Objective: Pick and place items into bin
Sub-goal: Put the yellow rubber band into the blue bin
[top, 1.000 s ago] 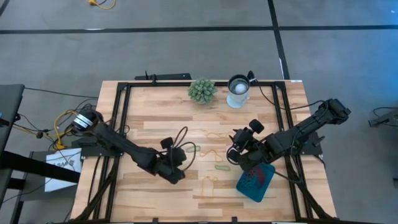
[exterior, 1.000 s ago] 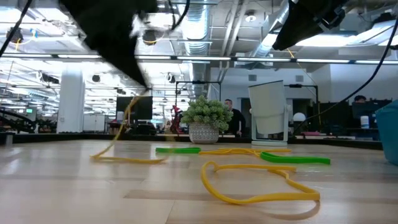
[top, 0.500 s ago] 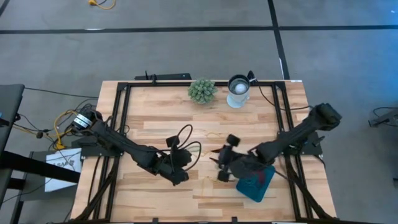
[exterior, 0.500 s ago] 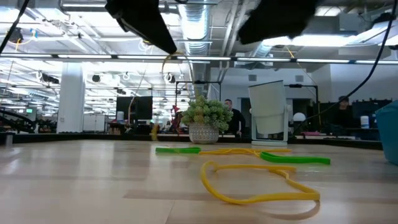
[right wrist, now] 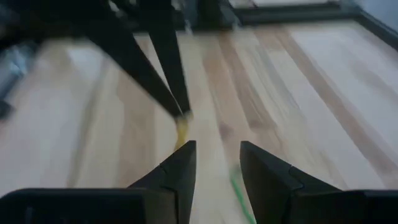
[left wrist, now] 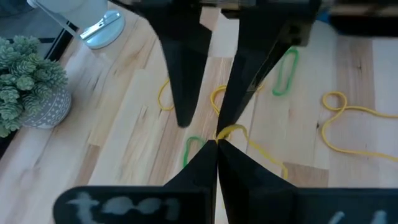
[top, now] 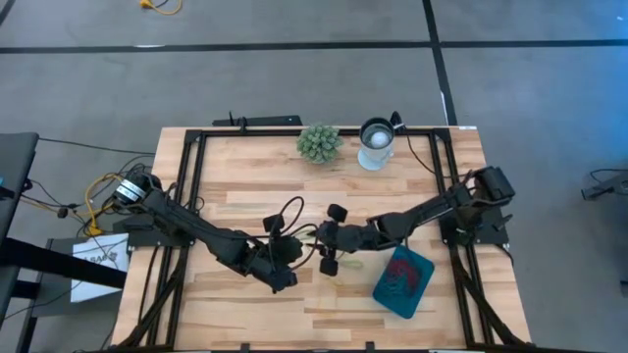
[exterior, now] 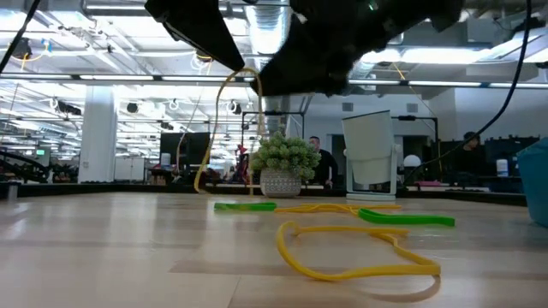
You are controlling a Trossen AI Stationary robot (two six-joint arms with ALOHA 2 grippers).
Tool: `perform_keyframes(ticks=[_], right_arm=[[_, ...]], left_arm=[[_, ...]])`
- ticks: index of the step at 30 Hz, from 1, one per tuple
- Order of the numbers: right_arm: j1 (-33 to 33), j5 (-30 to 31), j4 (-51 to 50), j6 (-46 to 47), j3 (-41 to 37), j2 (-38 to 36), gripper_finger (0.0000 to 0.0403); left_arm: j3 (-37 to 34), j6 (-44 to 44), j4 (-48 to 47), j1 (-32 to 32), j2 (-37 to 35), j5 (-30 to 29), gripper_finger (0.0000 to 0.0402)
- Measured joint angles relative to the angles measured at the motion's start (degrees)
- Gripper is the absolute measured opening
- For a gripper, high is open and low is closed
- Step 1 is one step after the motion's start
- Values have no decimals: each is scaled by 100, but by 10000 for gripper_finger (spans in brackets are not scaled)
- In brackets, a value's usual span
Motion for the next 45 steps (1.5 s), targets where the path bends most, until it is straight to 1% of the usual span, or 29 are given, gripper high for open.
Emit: perform_keyframes(ticks=[2,5,11,16,19,21,26,30,41,43,45], right_arm=[[-15,-124,65,-4,41,-15,118],[-15,-129,-151,-64,28,-114,118],[7,20,-1167,41,26,-486,118],[104,-52,-770,1,30,-582,118],[100,-556,-439,-54,30,-413,118],[71,-713,-295,-56,30,-223,118],[-58,-632,-46,-92,27,-29,118],[-189,-626,130,-110,29,-11,118],[-251,-670,70,-151,30,-15,116],[-258,-799,68,-151,30,-15,109],[-279,-903,68,-153,30,-15,94]], left_arm=[[0,4,-13,-2,-1,-1,0],[2,2,-16,-2,-2,-1,0],[4,-99,-141,-2,-3,48,0],[5,-112,-98,-2,-5,49,0],[7,-126,-99,11,-7,33,0],[7,-131,-97,13,-9,12,0],[7,-138,-96,13,-9,11,0],[7,-140,-94,13,-9,21,0],[7,-134,-96,35,-10,23,0],[7,-131,-95,57,-11,23,0],[7,-129,-96,74,-11,40,0]])
